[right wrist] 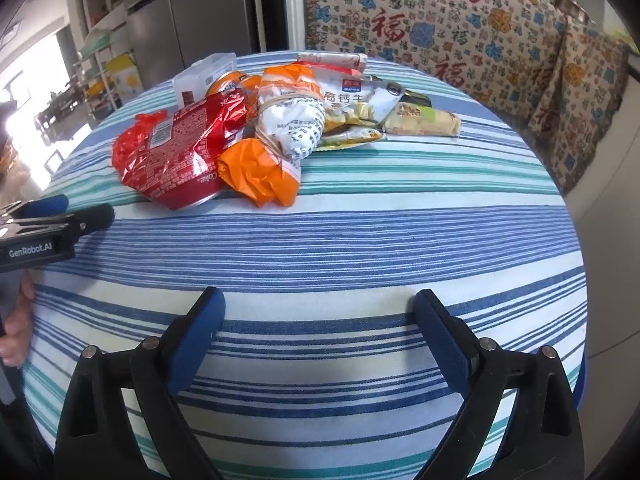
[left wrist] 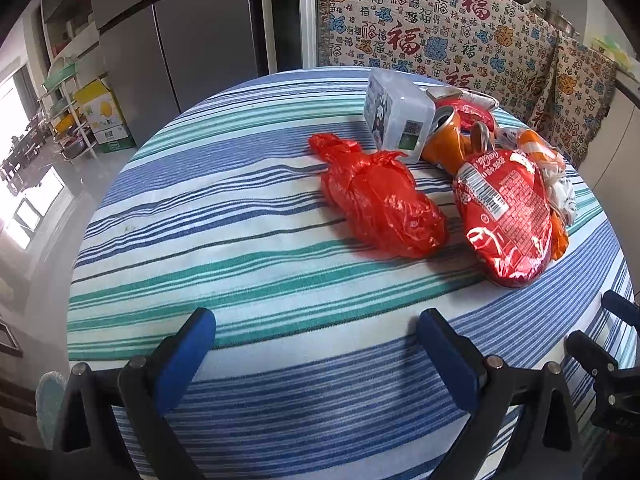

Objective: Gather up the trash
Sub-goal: 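Return both tools to the table toward the red plastic bag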

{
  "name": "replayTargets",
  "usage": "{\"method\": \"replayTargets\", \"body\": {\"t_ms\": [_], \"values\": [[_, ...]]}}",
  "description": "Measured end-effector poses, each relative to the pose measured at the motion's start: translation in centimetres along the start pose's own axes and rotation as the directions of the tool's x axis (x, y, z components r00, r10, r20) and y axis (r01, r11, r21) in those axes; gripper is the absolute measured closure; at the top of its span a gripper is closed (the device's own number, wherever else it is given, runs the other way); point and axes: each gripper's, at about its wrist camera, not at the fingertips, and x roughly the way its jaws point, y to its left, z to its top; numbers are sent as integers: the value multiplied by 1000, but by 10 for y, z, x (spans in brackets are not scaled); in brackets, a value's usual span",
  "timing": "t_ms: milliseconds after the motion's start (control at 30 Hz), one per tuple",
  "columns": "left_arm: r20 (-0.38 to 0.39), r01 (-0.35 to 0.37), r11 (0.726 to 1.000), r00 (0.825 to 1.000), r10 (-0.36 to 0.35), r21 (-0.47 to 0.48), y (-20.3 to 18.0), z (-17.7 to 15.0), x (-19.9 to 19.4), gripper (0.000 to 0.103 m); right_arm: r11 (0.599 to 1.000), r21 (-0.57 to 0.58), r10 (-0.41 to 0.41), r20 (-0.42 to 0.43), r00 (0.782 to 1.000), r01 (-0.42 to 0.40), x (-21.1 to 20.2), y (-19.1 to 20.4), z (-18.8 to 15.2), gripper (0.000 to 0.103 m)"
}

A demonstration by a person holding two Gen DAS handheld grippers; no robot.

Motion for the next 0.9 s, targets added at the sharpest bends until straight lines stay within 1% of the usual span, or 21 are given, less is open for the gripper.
{"method": "replayTargets", "body": {"t_ms": [233,367,433,567,667,700,767,833,900], "values": [[-2,15,1000,1000,-15,24,-22,26,18,0,1000,2,-3,4,1000,3,-1,1,-2,7],[0,10,1000,1000,-10,28,-30,37,27,0,1000,5,-6,2,1000,6,-1,2,-2,6],[1,-5,1000,1000,5,12,-23,42,30,0,1000,5,-5,2,1000,5,-1,1,-2,6],[-3,-20,999,1000,20,-30,7,43,32,0,1000,3,-1,-3,1000,1,-1,0,-1,6],[-1,-23,999,1000,23,-33,30,38,30,0,1000,13,6,-7,1000,-6,0,-1,2,8],[0,-17,1000,1000,17,-23,34,37,28,0,1000,15,17,-4,1000,-16,1,-1,5,10],[2,-6,1000,1000,6,-1,35,33,27,0,999,19,39,-4,999,-39,6,1,15,13],[4,-7,1000,1000,7,-1,34,32,26,0,997,29,75,6,997,-75,12,2,26,19],[5,-3,1000,1000,3,8,32,31,26,0,996,43,78,16,997,-79,19,2,35,19]]}}
